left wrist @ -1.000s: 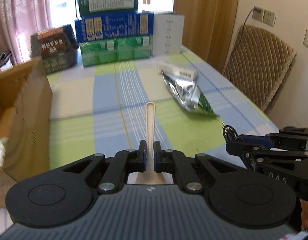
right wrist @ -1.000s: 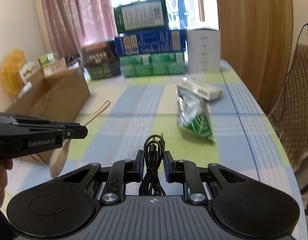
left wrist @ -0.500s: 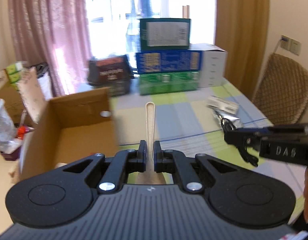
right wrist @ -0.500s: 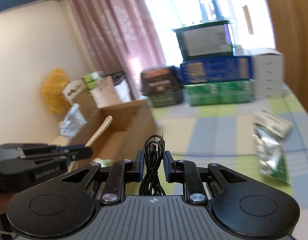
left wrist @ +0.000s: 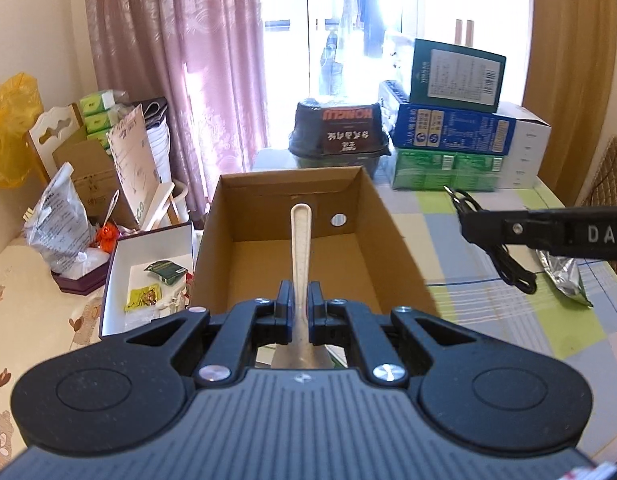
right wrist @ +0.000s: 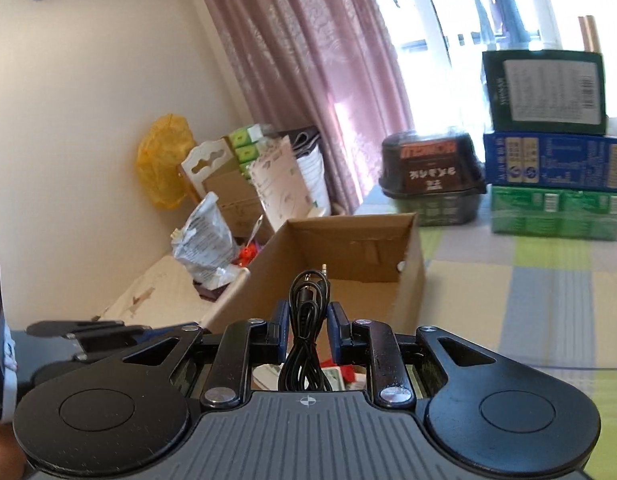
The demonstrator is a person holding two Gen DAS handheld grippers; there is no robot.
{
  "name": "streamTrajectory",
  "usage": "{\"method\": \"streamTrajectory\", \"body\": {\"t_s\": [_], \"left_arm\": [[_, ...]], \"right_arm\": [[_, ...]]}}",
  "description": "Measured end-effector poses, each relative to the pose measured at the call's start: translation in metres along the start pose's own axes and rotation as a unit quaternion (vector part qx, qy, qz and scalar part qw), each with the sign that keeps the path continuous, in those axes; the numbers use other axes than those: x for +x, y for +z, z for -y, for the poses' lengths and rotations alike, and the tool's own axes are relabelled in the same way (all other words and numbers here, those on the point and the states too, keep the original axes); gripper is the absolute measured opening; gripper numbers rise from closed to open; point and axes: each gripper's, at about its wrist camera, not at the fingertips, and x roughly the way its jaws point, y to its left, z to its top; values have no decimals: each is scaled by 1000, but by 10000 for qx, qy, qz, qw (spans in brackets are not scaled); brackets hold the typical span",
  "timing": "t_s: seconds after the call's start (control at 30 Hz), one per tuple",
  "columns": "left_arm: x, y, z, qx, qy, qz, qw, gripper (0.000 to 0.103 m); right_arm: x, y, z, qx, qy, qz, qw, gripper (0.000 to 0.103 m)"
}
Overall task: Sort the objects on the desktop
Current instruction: 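Carry spoon and cable into the cardboard box and open both tools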
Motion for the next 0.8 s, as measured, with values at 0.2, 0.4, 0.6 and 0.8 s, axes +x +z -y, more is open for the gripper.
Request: {"method": "streamTrajectory", "body": {"t_s": [0.2, 0.4, 0.6, 0.8], "left_arm": [[28, -6, -12, -222, -205, -107, 9995, 4], [43, -11, -21, -429, -251, -129, 9987, 10], [39, -18, -35, -506, -120, -62, 9986, 12], [36, -24, -39, -528, -16, -77, 9986, 16]], "right_arm": [[28, -1, 4, -30, -58, -155, 9999, 17], [40, -8, 9, -37, -117, -281, 9995, 17], [49, -11, 10, -18, -88, -384, 9992, 17], [49, -8, 8, -18, 82, -263, 9996, 30]]}}
